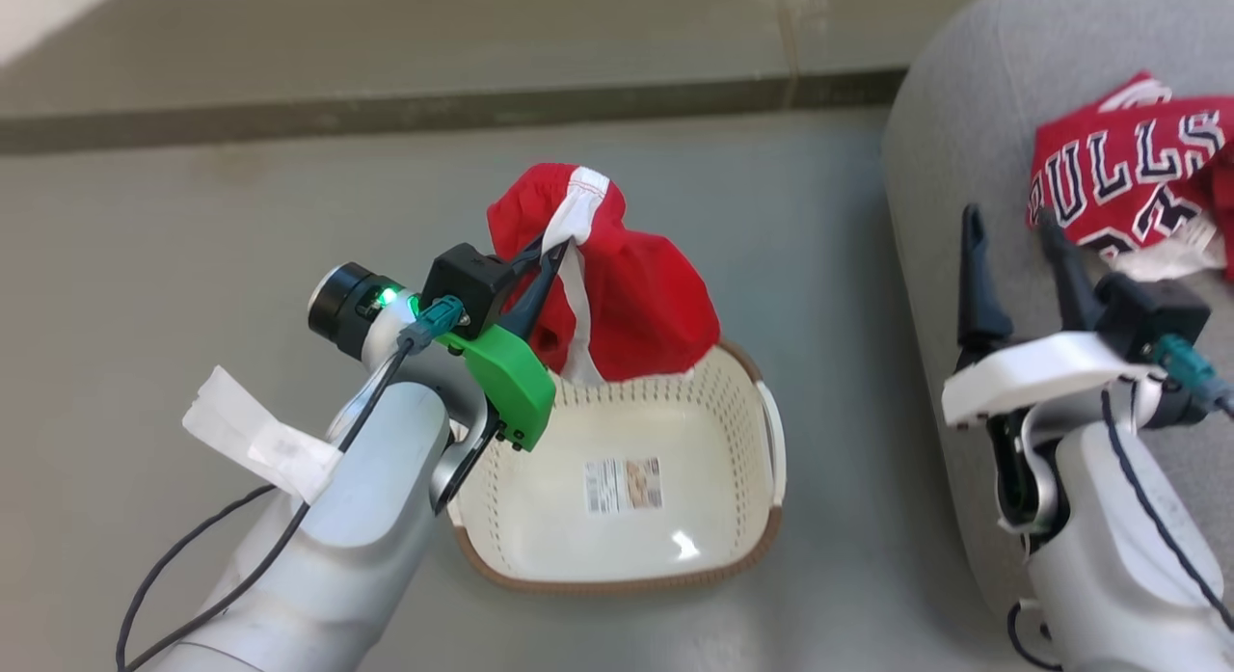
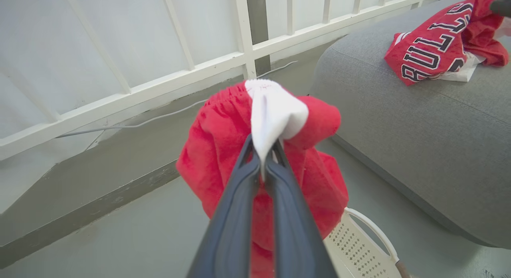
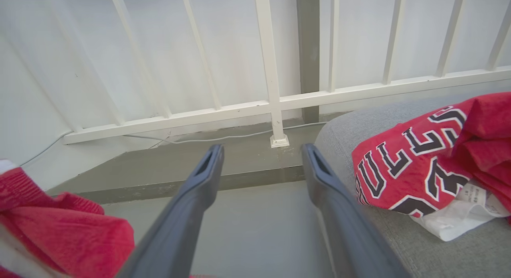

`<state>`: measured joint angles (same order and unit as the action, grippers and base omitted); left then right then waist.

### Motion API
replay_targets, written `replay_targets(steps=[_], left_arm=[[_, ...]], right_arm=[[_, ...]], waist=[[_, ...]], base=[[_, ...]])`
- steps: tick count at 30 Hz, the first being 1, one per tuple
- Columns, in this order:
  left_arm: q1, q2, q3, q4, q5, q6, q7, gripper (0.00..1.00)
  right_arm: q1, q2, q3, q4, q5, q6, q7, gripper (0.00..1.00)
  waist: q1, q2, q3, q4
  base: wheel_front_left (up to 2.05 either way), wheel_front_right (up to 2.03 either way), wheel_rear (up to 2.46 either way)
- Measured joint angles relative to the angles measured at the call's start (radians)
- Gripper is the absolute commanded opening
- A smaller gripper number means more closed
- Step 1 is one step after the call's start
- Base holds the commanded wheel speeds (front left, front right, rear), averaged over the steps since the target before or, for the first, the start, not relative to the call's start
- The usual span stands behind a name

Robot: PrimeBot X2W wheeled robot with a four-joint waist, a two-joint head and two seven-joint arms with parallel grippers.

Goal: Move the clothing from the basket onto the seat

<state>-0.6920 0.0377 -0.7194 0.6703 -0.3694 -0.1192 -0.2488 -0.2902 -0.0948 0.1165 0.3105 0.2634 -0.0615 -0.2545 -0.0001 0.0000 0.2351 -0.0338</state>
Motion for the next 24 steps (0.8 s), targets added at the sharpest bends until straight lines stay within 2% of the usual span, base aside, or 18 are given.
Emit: replay_targets(steps=[13,19,24], left_arm=[[0.038,0.0,-0.001,-0.021,-0.059,-0.001,0.006,0.0],[0.038,0.0,-0.018,-0.051,-0.066,0.001,0.043,0.0],[0.038,0.0,-0.027,-0.075,-0.074,0.002,0.063,0.0]], right_arm=[[0.091,0.007,0.043,0.04,0.0,0.012,0.005,1.0],[0.103,0.008,0.084,0.035,0.0,0.036,0.027,1.0],[0.109,0.01,0.142,0.034,-0.012,0.074,0.048,1.0]], waist=[[0.0,0.0,-0.192,0.018],[0.0,0.0,-0.254,0.014],[0.0,0.0,-0.273,0.011]], base=[[0.0,0.0,0.0],[0.0,0.0,0.0],[0.0,0.0,0.0]])
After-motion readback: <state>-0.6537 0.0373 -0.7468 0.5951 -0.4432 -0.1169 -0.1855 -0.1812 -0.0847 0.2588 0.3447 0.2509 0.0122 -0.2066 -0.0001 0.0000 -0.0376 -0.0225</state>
